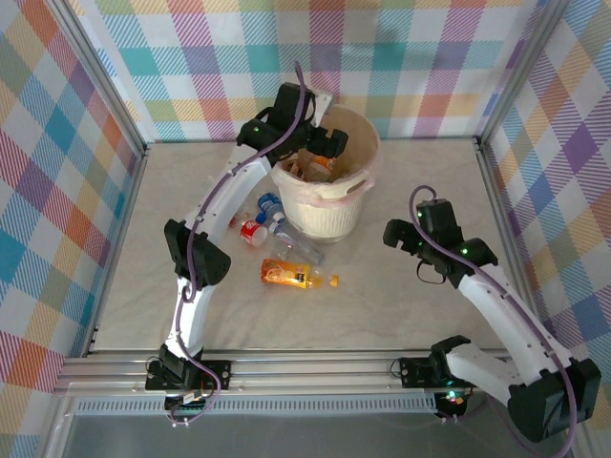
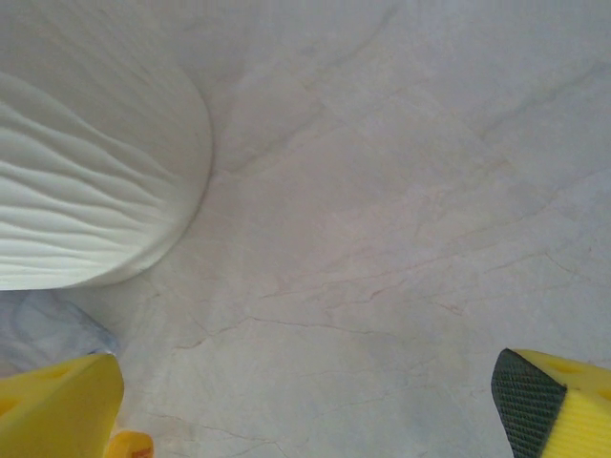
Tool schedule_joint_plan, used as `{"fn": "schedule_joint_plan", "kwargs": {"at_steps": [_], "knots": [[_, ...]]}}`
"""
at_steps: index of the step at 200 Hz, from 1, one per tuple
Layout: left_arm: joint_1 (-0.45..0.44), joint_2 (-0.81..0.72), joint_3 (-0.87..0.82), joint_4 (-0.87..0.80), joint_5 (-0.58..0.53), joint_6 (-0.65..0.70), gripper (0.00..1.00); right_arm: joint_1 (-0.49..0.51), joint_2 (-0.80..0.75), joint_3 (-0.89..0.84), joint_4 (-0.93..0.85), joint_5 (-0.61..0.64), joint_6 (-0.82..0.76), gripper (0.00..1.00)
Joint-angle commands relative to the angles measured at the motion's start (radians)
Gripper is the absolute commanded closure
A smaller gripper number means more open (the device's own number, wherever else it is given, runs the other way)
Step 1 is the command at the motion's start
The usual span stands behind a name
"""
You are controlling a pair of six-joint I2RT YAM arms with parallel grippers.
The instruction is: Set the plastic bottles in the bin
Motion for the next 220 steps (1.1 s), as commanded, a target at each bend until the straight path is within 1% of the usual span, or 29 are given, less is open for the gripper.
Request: {"fn": "schedule_joint_plan", "kwargs": {"at_steps": [1, 39, 62, 73, 91, 109, 128, 144, 168, 191, 220], "knots": [[-0.024, -0.083, 0.031, 0.006, 0.016, -0.021, 0.0, -0.002, -0.041, -0.004, 0.04, -0.032, -0.041, 0.0], [-0.035, -0.167, 0.028, 0.015, 0.035, -0.074, 0.0, 0.031, -0.071, 0.025, 0.033, -0.083, -0.046, 0.0], [-0.036, -0.242, -0.024, 0.031, 0.047, -0.122, 0.0, 0.071, -0.08, 0.033, 0.043, -0.105, -0.064, 0.0], [-0.037, -0.299, -0.103, 0.071, 0.051, -0.148, 0.0, 0.096, -0.08, 0.039, 0.047, -0.107, -0.077, 0.0], [-0.037, -0.421, -0.285, 0.181, 0.048, -0.187, 0.0, 0.139, -0.07, 0.051, 0.041, -0.088, -0.085, 0.0], [-0.037, -0.544, -0.459, 0.279, 0.003, -0.222, 0.0, 0.186, -0.049, 0.071, 0.024, -0.066, -0.09, 0.0], [-0.037, -0.661, -0.634, 0.362, -0.057, -0.257, 0.0, 0.265, -0.014, 0.1, -0.002, -0.016, -0.085, 0.0], [-0.036, -0.764, -0.77, 0.417, -0.119, -0.284, 0.0, 0.337, 0.029, 0.13, -0.028, 0.031, -0.078, 0.0], [-0.037, -0.907, -0.968, 0.472, -0.258, -0.342, 0.0, 0.451, 0.119, 0.184, -0.07, 0.097, -0.071, 0.0], [-0.037, -1.038, -1.142, 0.472, -0.461, -0.416, 0.0, 0.546, 0.215, 0.225, -0.099, 0.127, -0.078, 0.0], [-0.036, -1.189, -1.325, 0.457, -0.701, -0.52, 0.0, 0.635, 0.353, 0.282, -0.144, 0.156, -0.076, 0.0]]}}
